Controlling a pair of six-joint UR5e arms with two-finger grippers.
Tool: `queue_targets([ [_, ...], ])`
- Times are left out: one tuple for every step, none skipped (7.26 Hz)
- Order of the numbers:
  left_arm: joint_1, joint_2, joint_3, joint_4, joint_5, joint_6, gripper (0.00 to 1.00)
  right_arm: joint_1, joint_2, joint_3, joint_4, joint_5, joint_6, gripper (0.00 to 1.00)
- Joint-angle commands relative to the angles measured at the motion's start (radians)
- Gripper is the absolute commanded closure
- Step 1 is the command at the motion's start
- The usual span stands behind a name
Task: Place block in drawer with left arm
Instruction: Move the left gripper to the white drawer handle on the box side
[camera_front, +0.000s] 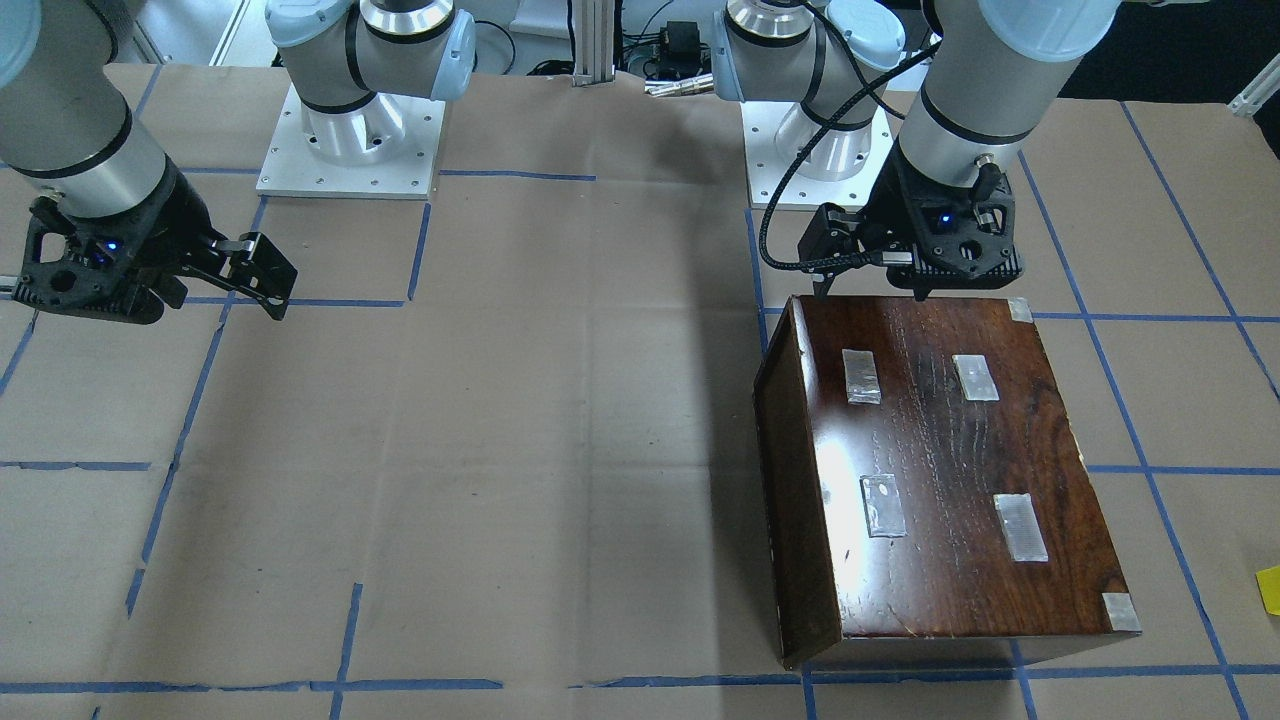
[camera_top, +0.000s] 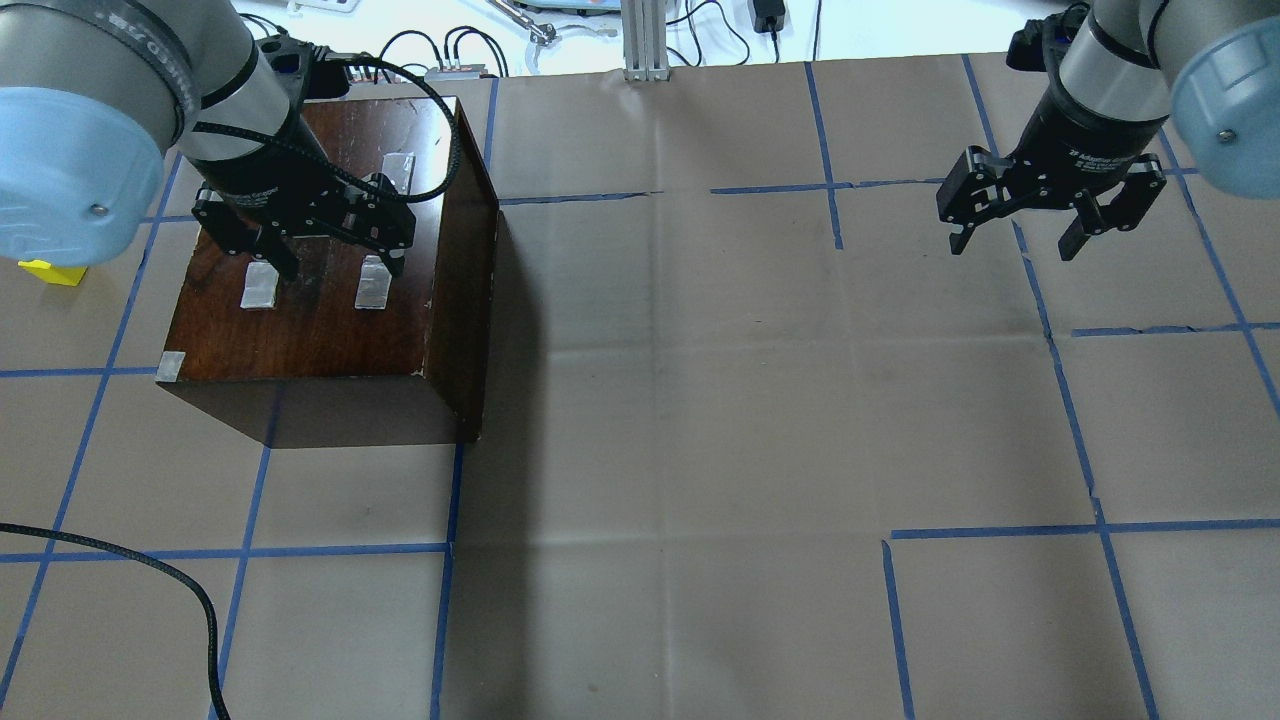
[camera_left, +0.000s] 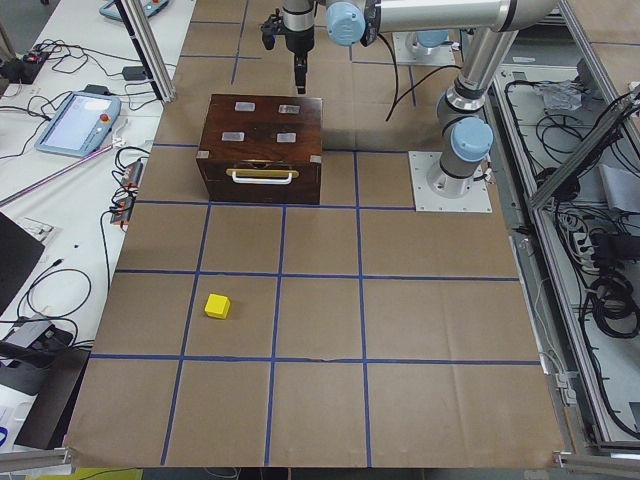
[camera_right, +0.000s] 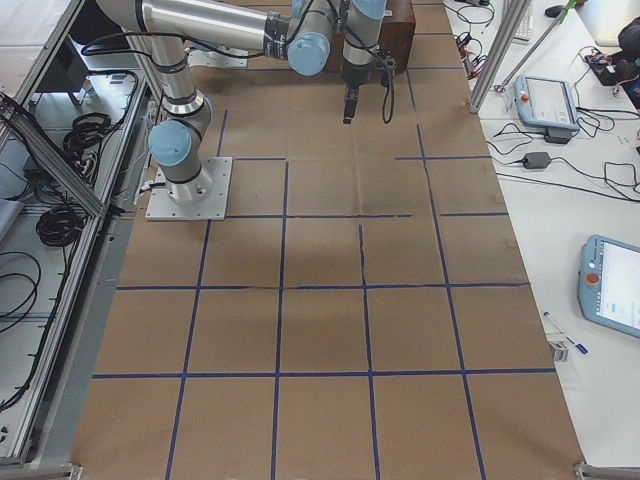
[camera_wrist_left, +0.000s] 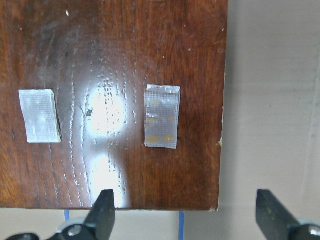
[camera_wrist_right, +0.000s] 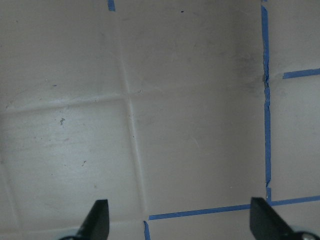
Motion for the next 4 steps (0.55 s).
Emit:
queue_targets([
  [0.012,0.002,0.009,0.003,0.002,0.002,0.01,0.000,-0.001,0.000,0.000,0.000,0.001,0.00],
  [0.054,0.004,0.022,0.001,0.004,0.012,0.01,0.000,-0.001,0.000,0.000,0.000,0.000,0.00],
  [0.110,0.004,0.035,-0.002,0.001,0.016,0.01,0.000,-0.001,0.000,0.000,0.000,0.000,0.00],
  [0.173,-0.004,0.041,0.000,0.002,0.038,0.01,0.000,-0.001,0.000,0.000,0.000,0.000,0.00],
])
